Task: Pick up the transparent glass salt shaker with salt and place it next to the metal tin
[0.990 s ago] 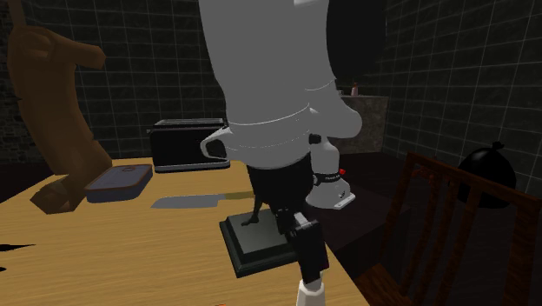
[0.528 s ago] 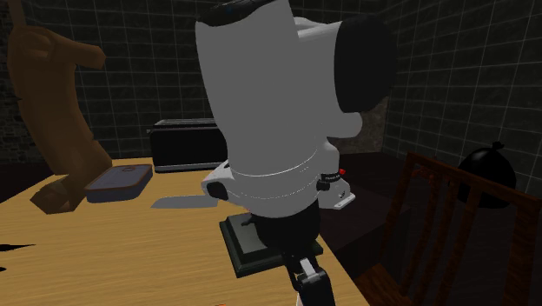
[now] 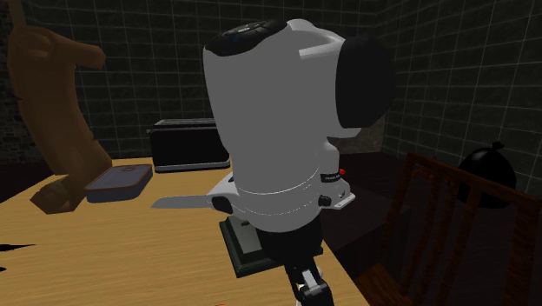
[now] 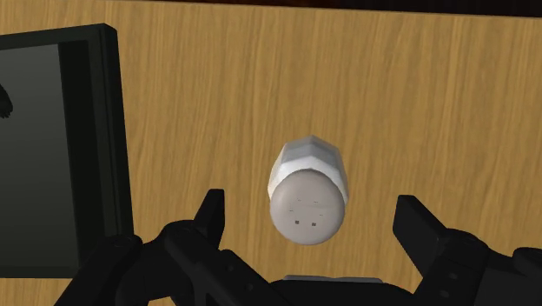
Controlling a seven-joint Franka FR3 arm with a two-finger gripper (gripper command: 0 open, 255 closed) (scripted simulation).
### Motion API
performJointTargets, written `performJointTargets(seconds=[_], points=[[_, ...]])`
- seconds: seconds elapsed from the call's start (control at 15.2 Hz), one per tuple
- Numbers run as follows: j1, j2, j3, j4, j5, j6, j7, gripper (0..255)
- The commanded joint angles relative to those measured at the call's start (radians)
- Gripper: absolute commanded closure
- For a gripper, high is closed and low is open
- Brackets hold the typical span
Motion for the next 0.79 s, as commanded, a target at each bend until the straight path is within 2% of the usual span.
performJointTargets(seconds=[0.0, 0.07, 0.13, 0.73], points=[[0.000, 0.000, 0.000, 0.000, 0.000, 0.000, 0.000, 0], [0.000, 0.000, 0.000, 0.000, 0.000, 0.000, 0.000, 0], [0.000, 0.000, 0.000, 0.000, 0.000, 0.000, 0.000, 255], [0.000, 0.000, 0.000, 0.000, 0.000, 0.000, 0.000, 255]])
